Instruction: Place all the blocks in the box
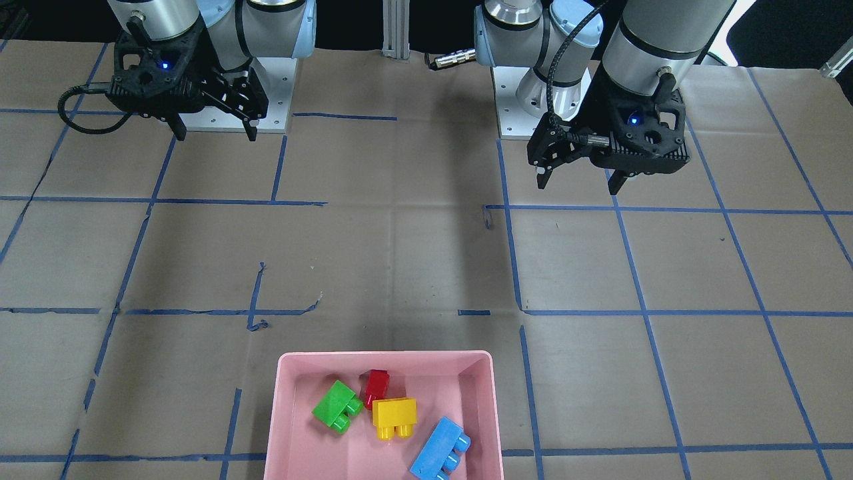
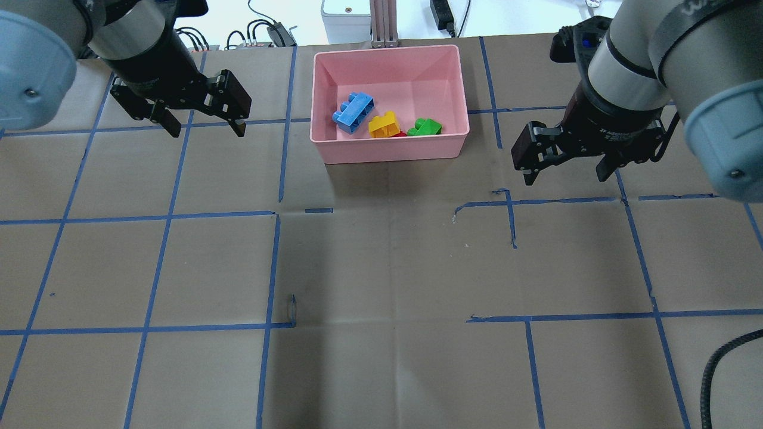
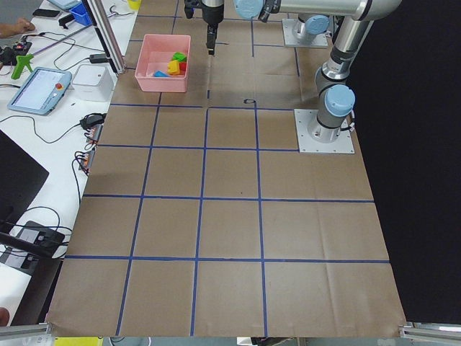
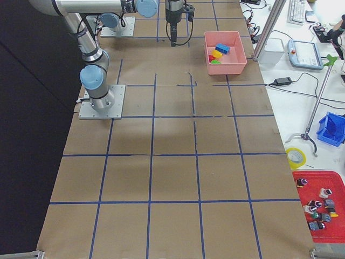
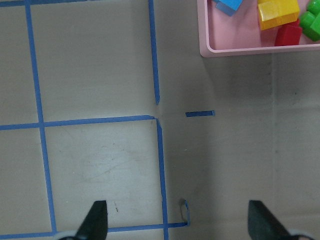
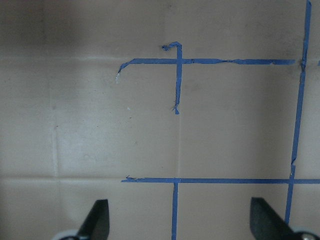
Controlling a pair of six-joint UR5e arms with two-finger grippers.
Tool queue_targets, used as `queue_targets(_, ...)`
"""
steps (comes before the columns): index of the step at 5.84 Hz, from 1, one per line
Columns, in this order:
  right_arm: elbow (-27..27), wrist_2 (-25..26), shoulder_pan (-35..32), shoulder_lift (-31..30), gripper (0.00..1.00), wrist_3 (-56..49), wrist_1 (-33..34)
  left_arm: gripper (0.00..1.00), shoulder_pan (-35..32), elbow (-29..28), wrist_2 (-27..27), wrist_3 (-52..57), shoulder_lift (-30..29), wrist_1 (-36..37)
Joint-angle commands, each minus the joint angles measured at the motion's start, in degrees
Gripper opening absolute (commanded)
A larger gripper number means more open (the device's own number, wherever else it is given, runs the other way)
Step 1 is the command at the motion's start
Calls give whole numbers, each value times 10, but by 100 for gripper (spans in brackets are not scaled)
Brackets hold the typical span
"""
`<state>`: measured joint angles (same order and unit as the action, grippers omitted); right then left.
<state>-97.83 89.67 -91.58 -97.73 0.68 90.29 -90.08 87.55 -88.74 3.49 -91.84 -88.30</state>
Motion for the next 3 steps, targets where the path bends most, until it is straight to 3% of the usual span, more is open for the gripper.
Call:
queue_targets(1, 0, -1, 0, 1, 100, -1, 3, 99, 1, 2, 1, 0, 2, 1)
queue_targets(3, -1, -1, 0, 3, 100, -1, 5, 99, 1, 1, 2, 0, -3, 6)
